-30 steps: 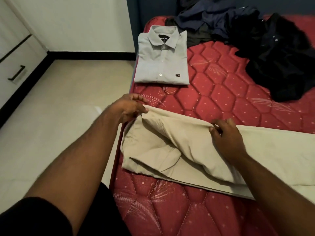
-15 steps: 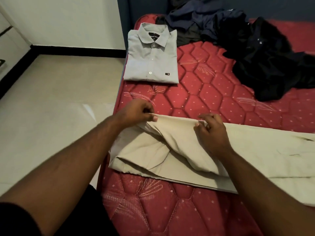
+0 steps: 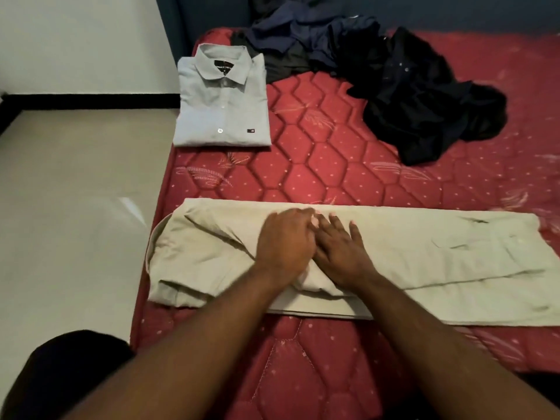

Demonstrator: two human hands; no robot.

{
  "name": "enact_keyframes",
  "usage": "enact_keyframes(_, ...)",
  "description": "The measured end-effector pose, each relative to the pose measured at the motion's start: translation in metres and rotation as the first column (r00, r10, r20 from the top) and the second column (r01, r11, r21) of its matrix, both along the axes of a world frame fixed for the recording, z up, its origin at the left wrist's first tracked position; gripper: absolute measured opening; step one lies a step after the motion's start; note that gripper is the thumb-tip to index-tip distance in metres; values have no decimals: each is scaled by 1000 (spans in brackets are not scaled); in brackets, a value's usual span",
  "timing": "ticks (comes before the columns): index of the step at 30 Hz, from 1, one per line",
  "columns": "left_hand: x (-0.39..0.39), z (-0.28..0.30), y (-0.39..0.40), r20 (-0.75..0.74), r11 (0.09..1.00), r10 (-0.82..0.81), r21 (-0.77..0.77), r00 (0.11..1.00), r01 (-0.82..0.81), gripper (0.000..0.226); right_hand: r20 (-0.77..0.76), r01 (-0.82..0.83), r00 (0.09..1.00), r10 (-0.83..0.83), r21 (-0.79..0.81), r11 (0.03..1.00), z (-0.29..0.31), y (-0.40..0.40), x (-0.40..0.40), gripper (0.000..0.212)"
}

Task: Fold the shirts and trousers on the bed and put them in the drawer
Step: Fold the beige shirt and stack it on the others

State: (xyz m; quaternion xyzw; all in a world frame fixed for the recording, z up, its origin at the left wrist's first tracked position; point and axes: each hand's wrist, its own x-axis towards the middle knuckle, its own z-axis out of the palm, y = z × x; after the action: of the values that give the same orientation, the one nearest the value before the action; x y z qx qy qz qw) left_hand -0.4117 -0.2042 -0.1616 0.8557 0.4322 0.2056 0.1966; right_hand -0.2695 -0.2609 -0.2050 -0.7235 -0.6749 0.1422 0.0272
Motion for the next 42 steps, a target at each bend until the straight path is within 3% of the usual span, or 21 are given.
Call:
enact_keyframes(2,13,-37,-14,-301,992,7,-120,953,-45,72,46,-37,998,38,-19,999,-5,-4,23,76)
enact_keyframes(4,7,-60,-11,-426,995,-16,-96,905,-27,94,114,-20,993,26,-54,998,-9,-18,69,82)
enact_keyframes(8,20,-48,-13,-542,996,24,-63,840,-68,83,190,264,951,-242,-99,959,6,-60,175,92)
enact_keyframes(10,55,-33,-28,-527,999,54,28,848,-47,70,189,264,951,-244,-87,961,13,-61,180,85)
enact_keyframes(13,112,-46,-53,-416,996,-84,-24,905,81,69,132,137,983,-129,-55,989,3,-68,180,85)
enact_keyframes(18,117,-69,-53,-469,997,-81,-22,879,80,83,195,485,862,-468,-48,873,2,-102,265,84)
enact_keyframes(19,119,-65,-54,-488,998,-65,-39,870,53,82,154,494,863,-481,-54,868,4,-102,268,83)
enact_keyframes(21,141,-50,-61,-512,998,-53,-50,857,32,79,-70,521,853,-518,50,852,4,-100,274,70)
enact_keyframes(23,178,-33,-76,-450,989,-129,3,883,146,77,-315,661,745,-588,235,712,13,-101,289,57)
enact_keyframes(24,199,-28,-87,-415,977,-193,-2,889,211,76,-358,728,683,-636,274,628,17,-105,300,55)
enact_keyframes(27,264,-28,-116,-312,951,-307,-69,899,301,64,-358,890,449,-819,99,445,28,-122,329,63)
enact_keyframes(30,299,-43,-133,-339,944,-328,-137,882,299,69,-466,899,282,-838,-175,400,33,-134,330,65)
enact_keyframes(32,304,-58,-140,-442,943,-325,-86,836,321,72,-621,858,158,-768,-298,418,37,-141,329,37)
enact_keyframes(34,304,-65,-141,-483,946,-300,-43,823,320,73,-666,811,91,-740,-382,443,47,-145,328,20)
enact_keyframes(38,305,-64,-141,-478,948,-291,-29,829,316,69,-632,770,205,-748,-368,522,56,-144,327,34)
enact_keyframes(40,307,-63,-136,-487,941,-329,-94,809,326,70,-544,784,351,-762,-274,557,58,-138,324,51)
enact_keyframes(41,308,-60,-131,-465,928,-372,-166,804,334,71,-448,769,485,-751,-191,610,59,-132,322,56)
enact_keyframes(42,308,-56,-126,-390,906,-415,-260,822,334,69,-319,780,554,-769,-124,614,62,-127,316,54)
